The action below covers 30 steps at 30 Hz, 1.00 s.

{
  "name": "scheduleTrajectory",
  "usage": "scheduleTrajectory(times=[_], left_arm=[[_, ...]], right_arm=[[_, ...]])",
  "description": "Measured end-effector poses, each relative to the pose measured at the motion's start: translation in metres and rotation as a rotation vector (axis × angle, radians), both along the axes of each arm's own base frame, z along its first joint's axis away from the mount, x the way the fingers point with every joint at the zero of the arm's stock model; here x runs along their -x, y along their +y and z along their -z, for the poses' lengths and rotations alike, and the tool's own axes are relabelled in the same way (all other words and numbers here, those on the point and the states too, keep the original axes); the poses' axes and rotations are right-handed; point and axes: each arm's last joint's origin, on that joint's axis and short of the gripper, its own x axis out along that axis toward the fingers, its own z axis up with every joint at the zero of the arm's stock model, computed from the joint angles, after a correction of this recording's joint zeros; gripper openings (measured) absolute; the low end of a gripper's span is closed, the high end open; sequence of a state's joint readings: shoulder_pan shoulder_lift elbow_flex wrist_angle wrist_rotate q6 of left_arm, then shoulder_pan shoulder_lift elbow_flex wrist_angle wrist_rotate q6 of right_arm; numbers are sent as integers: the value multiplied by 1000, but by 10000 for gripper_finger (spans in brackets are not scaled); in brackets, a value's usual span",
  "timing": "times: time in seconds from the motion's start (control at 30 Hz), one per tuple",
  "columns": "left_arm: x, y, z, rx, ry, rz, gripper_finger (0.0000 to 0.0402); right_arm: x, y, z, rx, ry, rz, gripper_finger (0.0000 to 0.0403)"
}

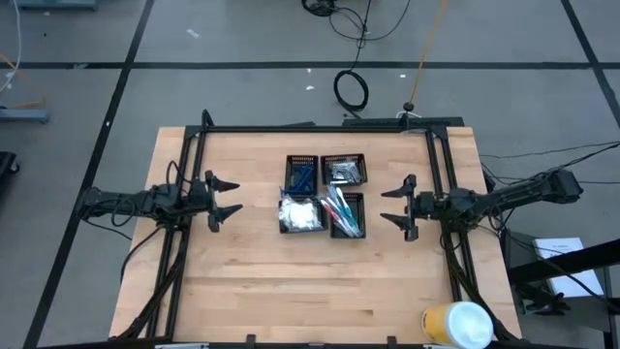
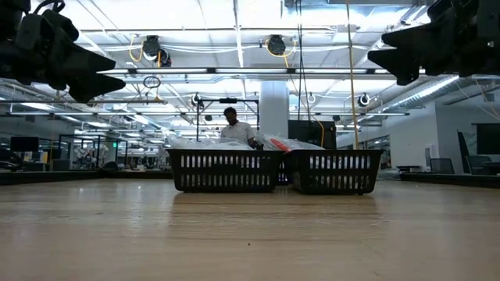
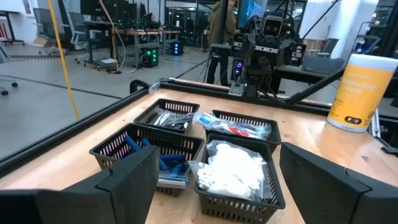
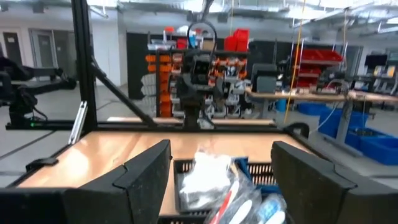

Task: Pick & Place Travel size toiletries
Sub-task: Return to Home Position

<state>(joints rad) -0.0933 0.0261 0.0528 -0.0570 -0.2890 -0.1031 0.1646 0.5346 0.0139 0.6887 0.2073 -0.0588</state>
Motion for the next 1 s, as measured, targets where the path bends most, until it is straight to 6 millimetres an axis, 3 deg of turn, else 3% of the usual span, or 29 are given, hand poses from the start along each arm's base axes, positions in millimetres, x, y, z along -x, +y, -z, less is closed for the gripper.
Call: scheduleTrajectory(times=[0.3, 0.63, 1.0], left_arm=[[0, 0, 0, 4, -1, 0, 310], [0, 0, 0, 5, -1, 0, 327], [0, 0, 0, 5, -2, 0, 316]], right_arm=[[11, -2, 2, 8, 43, 0, 263], [26, -4, 14, 6, 154, -1, 263], [27, -4, 15, -110, 158, -9, 263]])
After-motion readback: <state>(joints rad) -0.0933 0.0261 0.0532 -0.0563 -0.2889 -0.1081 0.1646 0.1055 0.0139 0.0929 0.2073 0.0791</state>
